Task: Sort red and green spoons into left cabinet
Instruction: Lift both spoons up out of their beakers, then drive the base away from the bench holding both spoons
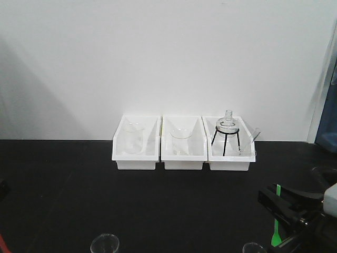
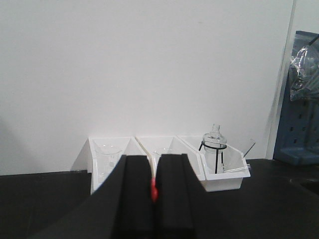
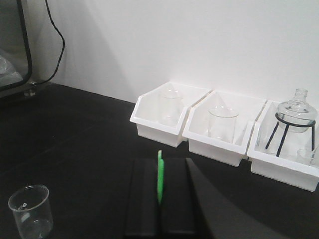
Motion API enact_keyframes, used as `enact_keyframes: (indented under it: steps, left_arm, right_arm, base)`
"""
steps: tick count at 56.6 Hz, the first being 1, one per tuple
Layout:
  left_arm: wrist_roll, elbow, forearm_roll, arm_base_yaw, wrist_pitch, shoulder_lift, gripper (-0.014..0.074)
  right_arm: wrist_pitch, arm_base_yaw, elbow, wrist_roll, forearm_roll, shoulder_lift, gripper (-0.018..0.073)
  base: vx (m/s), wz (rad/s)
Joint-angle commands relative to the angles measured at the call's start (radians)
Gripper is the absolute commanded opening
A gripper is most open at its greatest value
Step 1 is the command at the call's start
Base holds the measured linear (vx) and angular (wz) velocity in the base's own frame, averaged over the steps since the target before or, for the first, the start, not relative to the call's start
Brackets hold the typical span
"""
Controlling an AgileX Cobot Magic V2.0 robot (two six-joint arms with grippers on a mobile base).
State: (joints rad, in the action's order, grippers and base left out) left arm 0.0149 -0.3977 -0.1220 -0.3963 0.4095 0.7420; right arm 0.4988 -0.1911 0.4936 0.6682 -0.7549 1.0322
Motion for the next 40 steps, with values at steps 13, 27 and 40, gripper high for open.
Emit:
enact_keyframes:
  steps: [13, 27, 40]
  left_arm:
    - [-0.003, -0.026, -0.003, -0.003, 0.068, -0.004, 0.0]
    - [-0.003, -0.026, -0.003, -0.003, 0.068, -0.004, 0.0]
    - [-0.003, -0.026, -0.003, -0.003, 0.068, -0.004, 0.0]
  right_arm:
    - [0.066, 0.001, 0.027, -0.002, 0.02, -0.018, -0.0006]
    - [0.066, 0.001, 0.027, -0.002, 0.02, -0.018, -0.0006]
    - [0.066, 0.001, 0.027, -0.002, 0.02, -0.018, -0.0006]
  base:
    - [0.0, 0.0]
    - [0.0, 0.01]
    - [-0.03, 0.03]
